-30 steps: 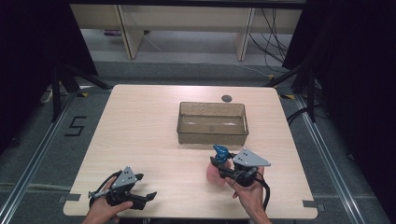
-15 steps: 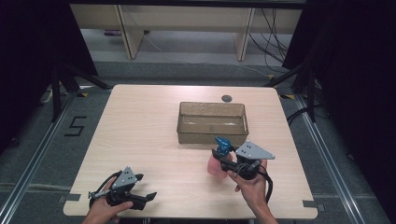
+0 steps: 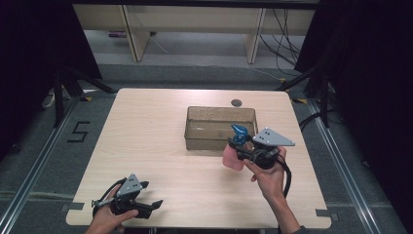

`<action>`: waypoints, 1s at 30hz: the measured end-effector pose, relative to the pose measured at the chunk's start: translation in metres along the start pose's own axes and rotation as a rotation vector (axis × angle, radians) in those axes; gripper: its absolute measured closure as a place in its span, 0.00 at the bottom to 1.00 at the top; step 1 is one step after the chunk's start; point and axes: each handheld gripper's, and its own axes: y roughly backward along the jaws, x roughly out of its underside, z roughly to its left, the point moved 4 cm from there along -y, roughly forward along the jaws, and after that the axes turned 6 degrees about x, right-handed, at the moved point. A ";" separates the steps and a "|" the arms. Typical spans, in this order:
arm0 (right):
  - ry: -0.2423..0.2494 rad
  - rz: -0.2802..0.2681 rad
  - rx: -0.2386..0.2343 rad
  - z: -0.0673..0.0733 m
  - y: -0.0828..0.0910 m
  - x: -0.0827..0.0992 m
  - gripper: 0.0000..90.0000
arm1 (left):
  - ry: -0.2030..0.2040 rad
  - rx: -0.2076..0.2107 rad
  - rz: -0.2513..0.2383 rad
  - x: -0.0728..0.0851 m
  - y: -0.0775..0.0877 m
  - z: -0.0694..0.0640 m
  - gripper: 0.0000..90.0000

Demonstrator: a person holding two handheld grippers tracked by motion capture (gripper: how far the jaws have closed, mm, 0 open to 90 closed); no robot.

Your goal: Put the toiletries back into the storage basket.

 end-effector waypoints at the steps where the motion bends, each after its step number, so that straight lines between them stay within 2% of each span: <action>1: -0.017 0.005 0.003 0.000 -0.001 -0.001 0.59 | 0.011 -0.004 -0.013 0.000 -0.001 0.000 0.17; 3: -0.010 -0.005 -0.006 -0.004 -0.004 -0.004 0.59 | 0.005 -0.011 -0.006 -0.001 0.000 0.001 0.17; 5: -0.003 0.007 0.012 -0.006 -0.004 -0.007 0.59 | 0.011 -0.004 -0.014 0.000 0.000 -0.001 0.17; 7: -0.006 0.000 -0.002 -0.008 -0.008 -0.010 0.59 | 0.007 -0.011 -0.008 0.000 0.000 0.001 0.17; 9: -0.005 0.017 0.007 -0.008 -0.008 -0.011 0.59 | 0.019 -0.005 -0.022 -0.001 -0.001 -0.001 0.17; 11: -0.010 0.017 0.010 -0.010 -0.011 -0.013 0.59 | -0.004 -0.011 0.003 0.000 0.001 0.001 0.17; 12: 0.006 0.012 0.016 -0.012 -0.012 -0.014 0.59 | 0.002 -0.014 -0.006 -0.001 0.000 0.001 0.17; 16: -0.007 0.015 0.014 -0.015 -0.013 -0.015 0.59 | 0.010 -0.004 -0.015 -0.001 0.000 0.000 0.17; 17: -0.025 0.009 0.016 -0.015 -0.013 -0.015 0.59 | 0.010 -0.003 -0.015 0.000 0.000 0.000 0.17; 18: -0.003 0.001 0.038 -0.020 -0.013 -0.017 0.59 | 0.020 -0.005 -0.023 -0.001 -0.001 0.000 0.17; 19: 0.003 0.004 0.036 -0.021 -0.013 -0.017 0.59 | 0.020 -0.005 -0.023 -0.001 -0.001 0.000 0.17; 21: 0.000 0.001 0.019 -0.022 -0.015 -0.018 0.59 | 0.019 0.000 -0.018 -0.001 -0.001 0.000 0.17; 24: -0.026 0.007 0.024 -0.023 -0.015 -0.018 0.59 | 0.025 0.001 -0.017 -0.001 -0.001 0.000 0.17; 25: -0.022 -0.003 0.033 -0.025 -0.016 -0.020 0.59 | 0.028 -0.006 -0.023 -0.001 -0.002 0.000 0.17; 26: -0.012 0.004 0.044 -0.027 -0.016 -0.021 0.59 | 0.008 -0.005 -0.011 -0.001 -0.001 0.001 0.17; 27: -0.012 0.004 0.044 -0.027 -0.016 -0.021 0.59 | 0.008 -0.005 -0.011 -0.001 -0.001 0.001 0.17; 29: -0.028 -0.008 0.035 -0.029 -0.017 -0.023 0.59 | 0.024 0.002 -0.018 -0.001 -0.002 0.000 0.17; 30: -0.029 0.001 0.051 -0.030 -0.016 -0.025 0.59 | 0.025 0.000 -0.021 -0.001 -0.002 0.000 0.17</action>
